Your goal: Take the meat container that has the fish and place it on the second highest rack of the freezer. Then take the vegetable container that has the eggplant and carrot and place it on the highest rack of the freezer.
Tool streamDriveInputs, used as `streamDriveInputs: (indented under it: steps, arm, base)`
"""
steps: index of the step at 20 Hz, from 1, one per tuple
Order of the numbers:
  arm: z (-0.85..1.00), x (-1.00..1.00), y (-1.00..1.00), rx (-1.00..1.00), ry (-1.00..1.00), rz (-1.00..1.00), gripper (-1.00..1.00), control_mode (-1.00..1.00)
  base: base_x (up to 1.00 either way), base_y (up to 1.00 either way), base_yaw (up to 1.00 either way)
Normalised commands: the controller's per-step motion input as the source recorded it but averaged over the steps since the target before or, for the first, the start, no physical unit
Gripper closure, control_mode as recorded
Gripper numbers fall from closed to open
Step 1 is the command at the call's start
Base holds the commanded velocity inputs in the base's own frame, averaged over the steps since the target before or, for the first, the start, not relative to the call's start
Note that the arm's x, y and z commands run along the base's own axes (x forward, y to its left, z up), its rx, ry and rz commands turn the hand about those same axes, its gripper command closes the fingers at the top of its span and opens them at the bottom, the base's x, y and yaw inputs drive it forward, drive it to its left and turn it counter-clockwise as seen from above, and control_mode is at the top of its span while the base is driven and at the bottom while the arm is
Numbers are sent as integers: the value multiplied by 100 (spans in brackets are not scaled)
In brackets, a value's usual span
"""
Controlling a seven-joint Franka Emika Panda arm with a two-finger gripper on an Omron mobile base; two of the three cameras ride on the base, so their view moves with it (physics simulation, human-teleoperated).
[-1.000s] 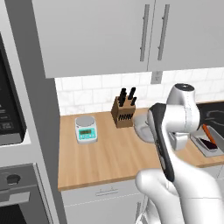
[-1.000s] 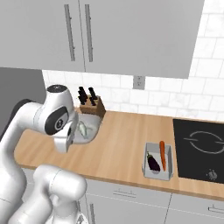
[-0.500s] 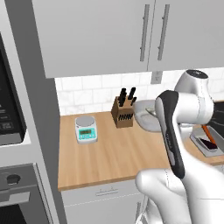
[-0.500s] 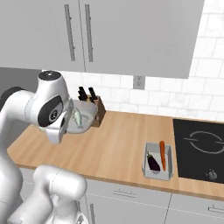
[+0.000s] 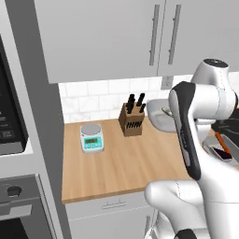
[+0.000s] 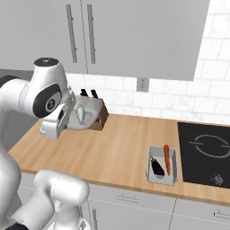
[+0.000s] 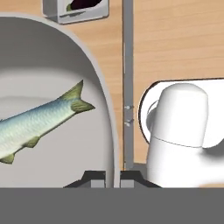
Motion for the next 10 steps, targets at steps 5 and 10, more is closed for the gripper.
streamDriveInputs:
  steps: [5, 10]
  arm:
    - [4, -25, -2, 0, -26, 6, 100, -100]
    - [13, 0, 1, -2, -1, 0, 100, -100]
  base:
    - [0, 0, 0]
    - [0, 0, 0]
